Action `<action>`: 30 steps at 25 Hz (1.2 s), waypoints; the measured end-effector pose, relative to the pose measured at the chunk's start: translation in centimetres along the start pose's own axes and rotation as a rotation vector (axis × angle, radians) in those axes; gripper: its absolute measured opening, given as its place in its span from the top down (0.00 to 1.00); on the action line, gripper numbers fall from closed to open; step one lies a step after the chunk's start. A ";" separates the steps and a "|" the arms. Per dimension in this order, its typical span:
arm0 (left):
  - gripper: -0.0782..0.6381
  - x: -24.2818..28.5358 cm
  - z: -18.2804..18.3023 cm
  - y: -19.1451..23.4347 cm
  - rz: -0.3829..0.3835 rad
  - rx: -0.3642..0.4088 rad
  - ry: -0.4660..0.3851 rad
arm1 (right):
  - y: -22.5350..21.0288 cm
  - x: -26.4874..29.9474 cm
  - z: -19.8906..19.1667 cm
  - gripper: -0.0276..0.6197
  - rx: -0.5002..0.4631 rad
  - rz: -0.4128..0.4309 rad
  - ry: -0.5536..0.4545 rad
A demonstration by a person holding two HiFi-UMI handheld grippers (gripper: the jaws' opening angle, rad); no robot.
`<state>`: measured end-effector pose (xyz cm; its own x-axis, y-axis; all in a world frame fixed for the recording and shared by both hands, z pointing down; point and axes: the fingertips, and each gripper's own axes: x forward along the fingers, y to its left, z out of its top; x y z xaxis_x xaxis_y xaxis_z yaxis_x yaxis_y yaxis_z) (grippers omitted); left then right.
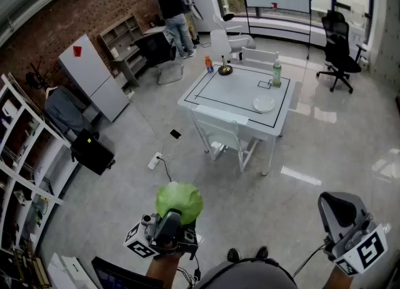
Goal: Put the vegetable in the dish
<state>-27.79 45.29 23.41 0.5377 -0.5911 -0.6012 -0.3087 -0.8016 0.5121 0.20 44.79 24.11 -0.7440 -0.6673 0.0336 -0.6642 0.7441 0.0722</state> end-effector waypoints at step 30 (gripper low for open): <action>0.44 8.8 -6.4 4.4 0.022 0.017 -0.013 | -11.9 1.2 -0.9 0.94 0.023 0.053 -0.036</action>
<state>-19.35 37.13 24.32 0.5203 -0.6097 -0.5980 -0.3335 -0.7896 0.5150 7.28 35.15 24.19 -0.7798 -0.6261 0.0004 -0.6253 0.7789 0.0485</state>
